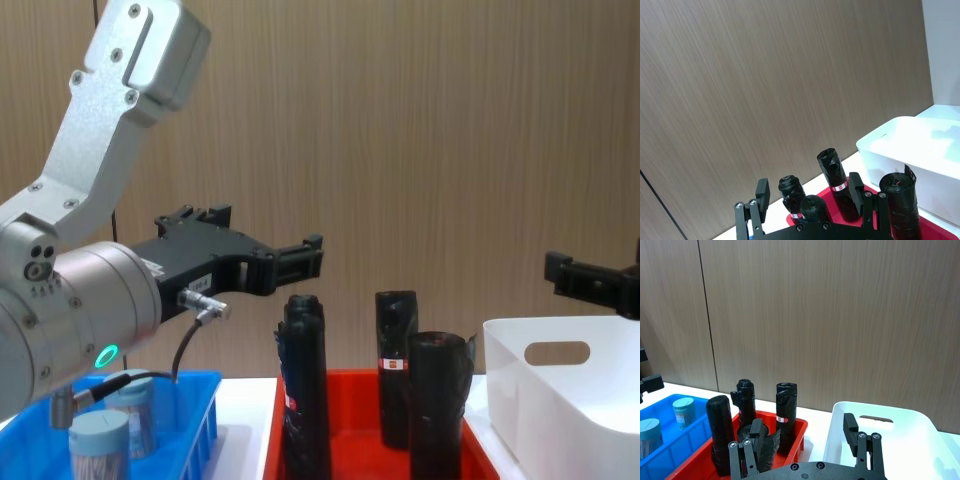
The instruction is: Pick the cotton swabs from the blue box and place them into the white box.
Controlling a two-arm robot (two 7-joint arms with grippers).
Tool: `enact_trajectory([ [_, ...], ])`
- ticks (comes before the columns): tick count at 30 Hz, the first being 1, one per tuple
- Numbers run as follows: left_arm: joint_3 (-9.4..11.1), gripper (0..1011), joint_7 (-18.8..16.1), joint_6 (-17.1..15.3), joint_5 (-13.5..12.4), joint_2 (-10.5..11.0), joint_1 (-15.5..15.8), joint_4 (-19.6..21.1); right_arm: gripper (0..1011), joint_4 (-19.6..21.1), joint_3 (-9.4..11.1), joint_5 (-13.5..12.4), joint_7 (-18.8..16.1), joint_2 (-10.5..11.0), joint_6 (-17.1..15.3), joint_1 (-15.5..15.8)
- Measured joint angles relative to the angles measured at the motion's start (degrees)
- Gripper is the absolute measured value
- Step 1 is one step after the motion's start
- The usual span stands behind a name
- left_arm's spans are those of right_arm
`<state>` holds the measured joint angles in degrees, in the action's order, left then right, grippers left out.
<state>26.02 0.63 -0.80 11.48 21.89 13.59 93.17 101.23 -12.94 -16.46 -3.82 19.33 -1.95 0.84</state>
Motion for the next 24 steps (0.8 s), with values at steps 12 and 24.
enact_trajectory([
  [12, 0.0, 1003, 0.0, 0.0, 0.0, 0.0, 0.0, 0.0, 1002, 0.0, 0.0, 0.0, 0.0, 0.0, 0.0, 0.0],
  [24, 0.0, 1003, 0.0, 0.0, 0.0, 0.0, 0.0, 0.0, 1002, 0.0, 0.0, 0.0, 0.0, 0.0, 0.0, 0.0],
])
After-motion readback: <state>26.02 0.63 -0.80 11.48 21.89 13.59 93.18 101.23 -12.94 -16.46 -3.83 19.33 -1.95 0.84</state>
